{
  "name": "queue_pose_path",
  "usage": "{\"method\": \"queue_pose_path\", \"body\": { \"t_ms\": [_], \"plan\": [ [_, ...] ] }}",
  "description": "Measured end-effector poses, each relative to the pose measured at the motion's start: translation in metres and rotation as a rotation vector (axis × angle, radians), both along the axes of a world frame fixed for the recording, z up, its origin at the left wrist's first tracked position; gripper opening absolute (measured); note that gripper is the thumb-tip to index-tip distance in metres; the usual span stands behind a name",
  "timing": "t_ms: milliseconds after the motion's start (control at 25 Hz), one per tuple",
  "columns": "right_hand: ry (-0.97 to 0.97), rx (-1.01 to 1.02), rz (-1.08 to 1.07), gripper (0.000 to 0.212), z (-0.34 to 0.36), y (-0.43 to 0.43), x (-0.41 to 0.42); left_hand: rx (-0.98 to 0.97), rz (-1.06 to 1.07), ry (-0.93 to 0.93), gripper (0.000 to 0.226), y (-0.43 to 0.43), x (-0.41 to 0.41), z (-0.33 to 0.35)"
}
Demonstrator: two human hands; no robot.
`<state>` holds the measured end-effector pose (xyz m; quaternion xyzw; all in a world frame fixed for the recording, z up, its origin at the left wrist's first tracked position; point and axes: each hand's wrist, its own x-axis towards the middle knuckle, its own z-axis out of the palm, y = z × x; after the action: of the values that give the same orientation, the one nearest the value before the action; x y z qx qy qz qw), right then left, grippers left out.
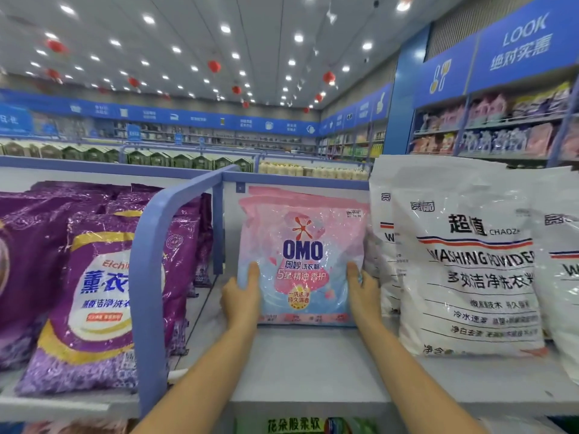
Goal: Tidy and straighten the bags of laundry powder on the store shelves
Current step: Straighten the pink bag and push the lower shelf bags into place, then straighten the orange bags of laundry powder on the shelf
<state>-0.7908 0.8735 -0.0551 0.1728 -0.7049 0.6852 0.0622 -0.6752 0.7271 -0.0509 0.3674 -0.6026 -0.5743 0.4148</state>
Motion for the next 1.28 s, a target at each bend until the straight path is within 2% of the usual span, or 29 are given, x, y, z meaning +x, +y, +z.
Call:
{"method": "queue_pose_path", "body": {
  "t_ms": [160, 280, 400, 600, 720, 880, 1080, 1280],
  "plan": [
    [0.074, 0.026, -0.026, 0.018, -0.006, 0.009, 0.002, -0.062, -0.005, -0.011, 0.043, 0.001, 0.005, -0.005],
    [0.157, 0.052, -0.070, 0.041, -0.004, 0.022, 0.013, -0.200, 0.027, -0.012, 0.046, 0.004, 0.016, -0.004],
    [0.353, 0.154, -0.118, 0.051, -0.006, 0.040, 0.037, -0.475, 0.062, -0.023, 0.054, 0.015, 0.035, -0.006],
    [0.555, 0.294, 0.032, 0.034, -0.009, 0.072, 0.106, -0.852, -0.205, -0.173, 0.047, 0.066, 0.107, -0.020],
    [0.626, 0.450, 0.196, 0.040, -0.012, 0.077, 0.159, -0.965, -0.207, -0.288, 0.048, 0.082, 0.170, -0.029],
    [0.682, 0.556, 0.417, 0.043, -0.017, 0.068, 0.230, -0.961, -0.104, -0.567, 0.056, 0.079, 0.262, -0.050],
    [0.712, 0.600, 0.617, 0.050, -0.029, 0.025, 0.302, -0.805, 0.037, -0.870, 0.069, 0.040, 0.372, -0.069],
    [0.784, 0.589, 0.798, 0.051, -0.037, -0.059, 0.386, -0.687, 0.186, -0.959, 0.070, -0.003, 0.474, -0.068]
  ]
}}
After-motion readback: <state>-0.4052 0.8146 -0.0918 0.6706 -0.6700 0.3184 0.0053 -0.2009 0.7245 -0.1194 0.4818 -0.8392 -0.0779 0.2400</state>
